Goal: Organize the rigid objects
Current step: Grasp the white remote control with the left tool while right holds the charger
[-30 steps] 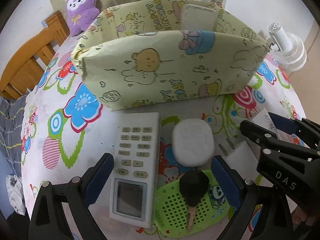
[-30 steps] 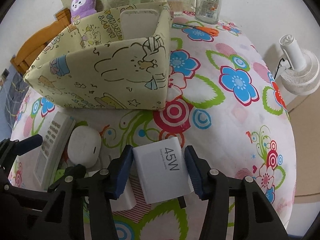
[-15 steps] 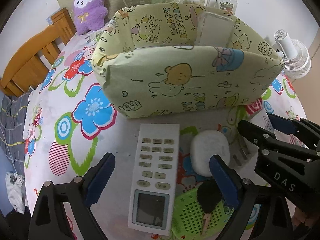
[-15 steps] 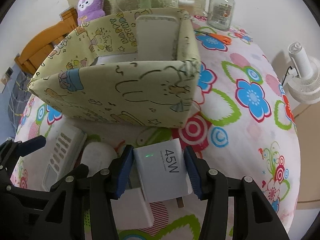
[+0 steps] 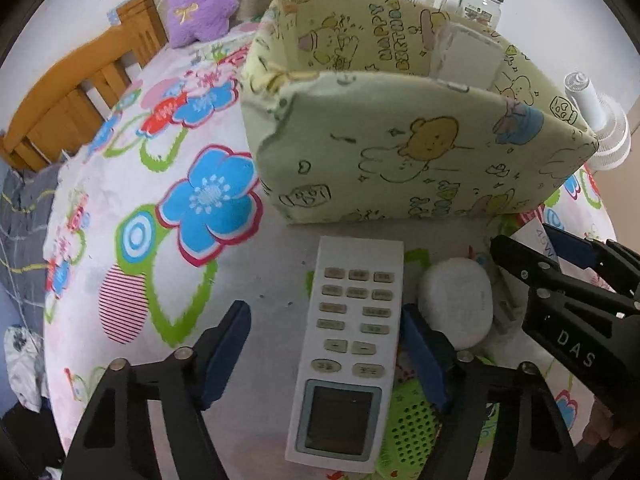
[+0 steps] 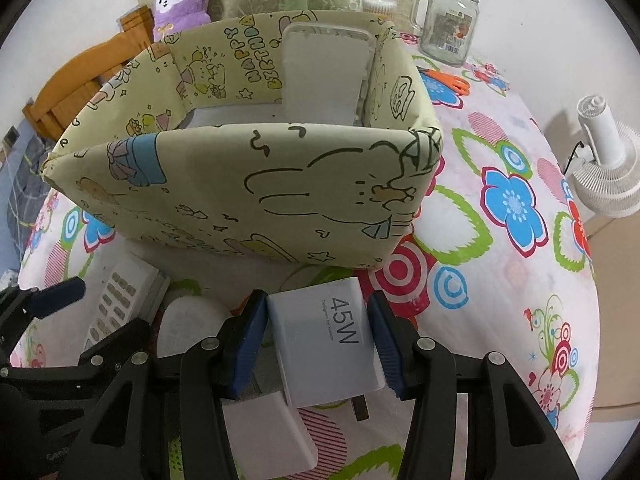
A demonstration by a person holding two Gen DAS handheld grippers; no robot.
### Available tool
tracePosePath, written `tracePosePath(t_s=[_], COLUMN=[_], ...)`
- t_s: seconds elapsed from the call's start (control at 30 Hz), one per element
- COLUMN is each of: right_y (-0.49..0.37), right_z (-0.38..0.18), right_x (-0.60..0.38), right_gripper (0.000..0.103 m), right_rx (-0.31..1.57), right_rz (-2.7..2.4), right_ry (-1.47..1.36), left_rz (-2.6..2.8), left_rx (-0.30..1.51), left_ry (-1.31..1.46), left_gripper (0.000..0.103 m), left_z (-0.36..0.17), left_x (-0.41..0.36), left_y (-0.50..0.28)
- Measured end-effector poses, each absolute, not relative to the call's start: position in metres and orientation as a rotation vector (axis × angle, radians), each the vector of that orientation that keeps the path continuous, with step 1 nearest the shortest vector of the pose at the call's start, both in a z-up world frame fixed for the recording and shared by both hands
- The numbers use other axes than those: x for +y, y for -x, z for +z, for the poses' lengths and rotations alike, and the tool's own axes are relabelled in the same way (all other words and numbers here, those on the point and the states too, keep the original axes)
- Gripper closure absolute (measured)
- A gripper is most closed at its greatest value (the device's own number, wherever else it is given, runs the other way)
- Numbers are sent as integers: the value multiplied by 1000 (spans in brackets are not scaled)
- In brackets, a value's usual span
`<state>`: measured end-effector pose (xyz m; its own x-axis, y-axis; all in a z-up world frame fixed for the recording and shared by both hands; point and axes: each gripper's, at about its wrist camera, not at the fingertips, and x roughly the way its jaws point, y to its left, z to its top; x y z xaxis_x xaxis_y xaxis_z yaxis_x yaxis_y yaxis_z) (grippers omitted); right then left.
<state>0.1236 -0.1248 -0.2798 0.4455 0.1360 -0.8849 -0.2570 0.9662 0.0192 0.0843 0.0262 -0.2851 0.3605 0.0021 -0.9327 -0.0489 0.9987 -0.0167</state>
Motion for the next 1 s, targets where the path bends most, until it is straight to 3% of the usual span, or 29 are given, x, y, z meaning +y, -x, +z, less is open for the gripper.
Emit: tracePosePath(t_s=[0.1,0.13,0.23,0.47,0.73,1.0], right_y=[-123,-124,-119,-107,-102,-97], right_z=[-280,-281,-282,-292,-287,-262], right_x=[-127,-127,-127,-126,-130,-139], right_gripper=[48,48,48,43,50,51], right_rx=[1079,1079,1073,1089,1084,1065], right_rz=[248,249,249,216,215,205], right_ry=[115,112,127,142,136,94], left_rz=[44,55,58,68,66,77], left_rx=[1229,1211,1198,1178,1179,1161], left_ry=[22,23,3,17,37,32], left_gripper=[36,44,52,53,54,55], left_z=[-293,-292,-291,-293,-283,-261], left_x=[21,18,10,9,-6,-13], left_y=[-87,-86,-85,-82,-73,-75])
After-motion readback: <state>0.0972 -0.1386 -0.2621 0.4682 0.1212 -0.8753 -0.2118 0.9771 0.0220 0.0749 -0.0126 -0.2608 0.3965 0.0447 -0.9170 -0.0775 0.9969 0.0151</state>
